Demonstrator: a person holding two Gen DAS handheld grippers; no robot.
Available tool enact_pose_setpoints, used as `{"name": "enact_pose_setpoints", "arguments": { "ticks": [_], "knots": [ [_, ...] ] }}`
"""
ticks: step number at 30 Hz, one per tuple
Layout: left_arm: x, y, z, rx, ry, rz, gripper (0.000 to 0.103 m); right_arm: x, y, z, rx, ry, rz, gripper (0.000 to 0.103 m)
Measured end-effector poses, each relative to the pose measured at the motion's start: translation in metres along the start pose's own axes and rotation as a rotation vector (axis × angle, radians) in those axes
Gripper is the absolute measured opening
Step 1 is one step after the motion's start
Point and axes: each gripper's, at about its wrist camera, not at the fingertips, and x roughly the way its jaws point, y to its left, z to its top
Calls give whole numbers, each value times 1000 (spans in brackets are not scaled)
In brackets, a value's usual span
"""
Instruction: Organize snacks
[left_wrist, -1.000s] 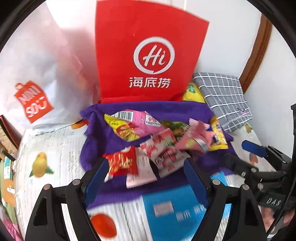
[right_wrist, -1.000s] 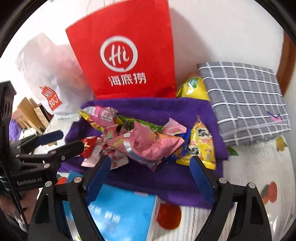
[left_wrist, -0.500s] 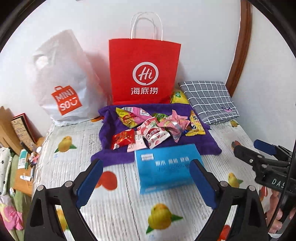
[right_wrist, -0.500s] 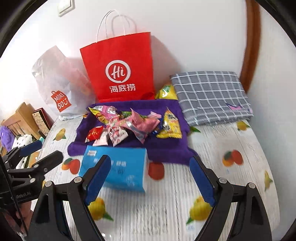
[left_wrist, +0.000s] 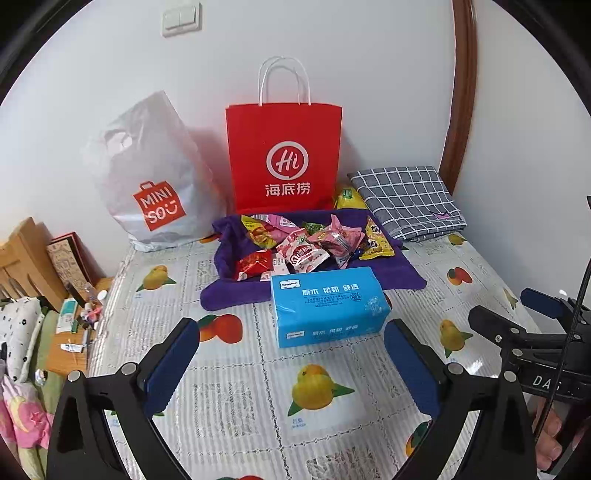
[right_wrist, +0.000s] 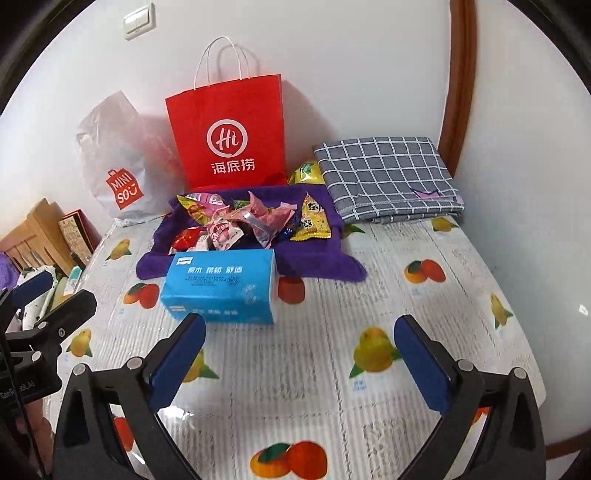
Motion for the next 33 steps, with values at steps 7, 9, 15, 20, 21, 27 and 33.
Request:
{"name": "enact_pose_setpoints", "arguments": {
  "ticks": [7,9,15,20,21,27,33],
  "knots": [
    [-14,-2,-6,-13,-11,-7,101,-18,-4,-9,16,-20,-2,101],
    [-16,-3,-6,-12,-14,-8,101,-23,-4,-10,14,-28,-15,101],
    [-21,-2,-6,-20,-18,-7,101,-31,-4,-11,13,-42,-16,101],
    [-21,-1,-6,-14,-16,-6,101,-36,-3,-12,13,-51,-15,101],
    [-22,-2,-7,-15,-16,-5,101,-37,-3,-12,12,-50,-15,101],
    [-23,-4,-7,-12,-17,-9,101,-37,-4,-13,6,-47,-17,101],
    [-23,-7,-7,-16,-17,-11,101,-39,-5,-14,9,-52,-18,101]
  ]
}}
